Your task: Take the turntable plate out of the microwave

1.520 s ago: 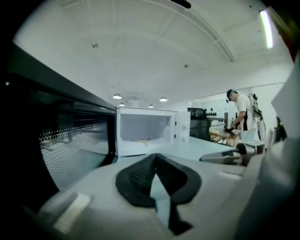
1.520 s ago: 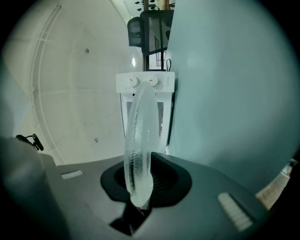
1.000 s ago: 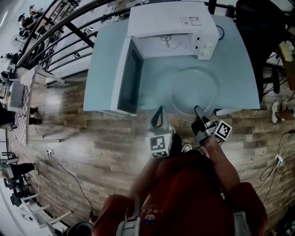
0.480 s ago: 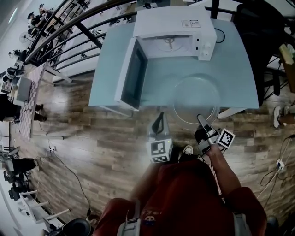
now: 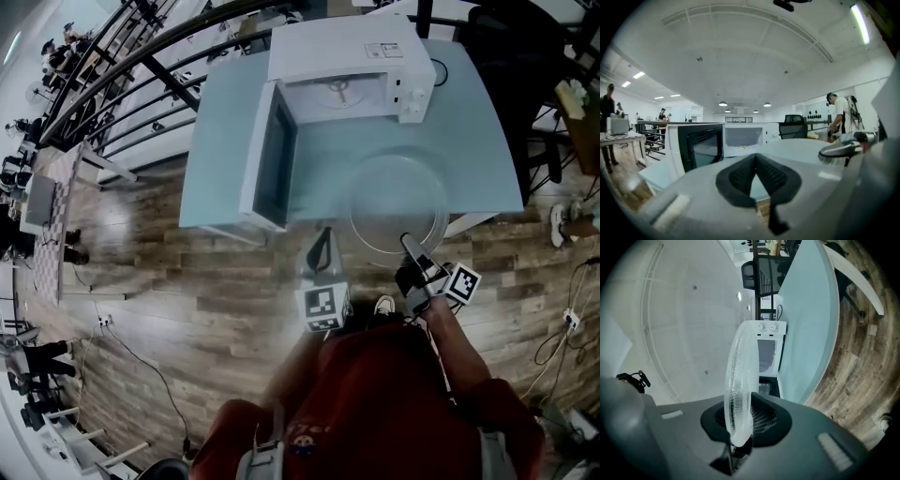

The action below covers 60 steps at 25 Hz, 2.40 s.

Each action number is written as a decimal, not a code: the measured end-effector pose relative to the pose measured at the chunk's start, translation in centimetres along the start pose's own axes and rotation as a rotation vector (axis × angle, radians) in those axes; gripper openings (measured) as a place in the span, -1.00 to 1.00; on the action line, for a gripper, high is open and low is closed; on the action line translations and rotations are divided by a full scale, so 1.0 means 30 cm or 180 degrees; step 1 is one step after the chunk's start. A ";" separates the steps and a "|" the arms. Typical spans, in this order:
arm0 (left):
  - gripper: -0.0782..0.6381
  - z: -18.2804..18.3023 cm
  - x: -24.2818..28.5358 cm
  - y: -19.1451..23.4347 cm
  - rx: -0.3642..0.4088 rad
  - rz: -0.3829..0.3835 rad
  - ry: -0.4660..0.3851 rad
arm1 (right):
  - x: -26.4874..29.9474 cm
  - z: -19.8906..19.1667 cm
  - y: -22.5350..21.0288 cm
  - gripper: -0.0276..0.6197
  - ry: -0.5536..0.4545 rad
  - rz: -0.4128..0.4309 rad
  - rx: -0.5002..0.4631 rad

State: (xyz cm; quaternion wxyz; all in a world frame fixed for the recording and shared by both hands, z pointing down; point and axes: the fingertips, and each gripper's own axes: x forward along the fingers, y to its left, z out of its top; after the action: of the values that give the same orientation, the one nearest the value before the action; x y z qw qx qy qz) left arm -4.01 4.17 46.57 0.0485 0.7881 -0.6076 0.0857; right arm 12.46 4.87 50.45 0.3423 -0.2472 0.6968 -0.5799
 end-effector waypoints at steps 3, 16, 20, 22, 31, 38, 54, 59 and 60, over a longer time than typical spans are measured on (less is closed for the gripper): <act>-0.78 0.005 0.001 0.026 0.0004 -0.0011 -0.0026 | 0.011 -0.012 0.028 -0.81 -0.0019 0.0019 -0.0031; -0.78 0.091 -0.045 0.071 0.0090 -0.0020 -0.0199 | 0.074 -0.018 0.170 -0.81 -0.0127 0.0291 -0.0042; -0.78 0.100 -0.058 0.077 0.0153 -0.0027 -0.0278 | 0.089 -0.033 0.196 -0.81 -0.0114 0.0326 -0.0027; -0.78 0.108 -0.064 0.082 0.0118 0.0003 -0.0325 | 0.094 -0.042 0.203 -0.81 -0.0122 0.0336 -0.0010; -0.78 0.108 -0.068 0.091 0.0092 0.0037 -0.0327 | 0.104 -0.053 0.215 -0.81 -0.0119 0.0366 0.0002; -0.78 0.090 -0.071 0.105 0.0124 0.0047 -0.0278 | 0.109 -0.067 0.222 -0.81 -0.0085 0.0393 0.0005; -0.78 0.103 -0.094 0.099 0.0114 0.0036 -0.0320 | 0.077 -0.070 0.237 -0.80 -0.0096 0.0387 -0.0001; -0.78 0.101 -0.098 0.083 0.0117 0.0005 -0.0327 | 0.068 -0.073 0.251 -0.80 -0.0086 0.0425 -0.0016; -0.78 0.099 -0.100 0.081 0.0110 0.0002 -0.0329 | 0.066 -0.074 0.253 -0.80 -0.0081 0.0425 -0.0027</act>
State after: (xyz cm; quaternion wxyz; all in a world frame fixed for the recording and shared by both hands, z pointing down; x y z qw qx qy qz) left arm -6.86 5.84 43.00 0.0033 0.7920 -0.6080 0.0554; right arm 9.88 6.39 42.88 0.3879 -0.2089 0.7097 -0.5497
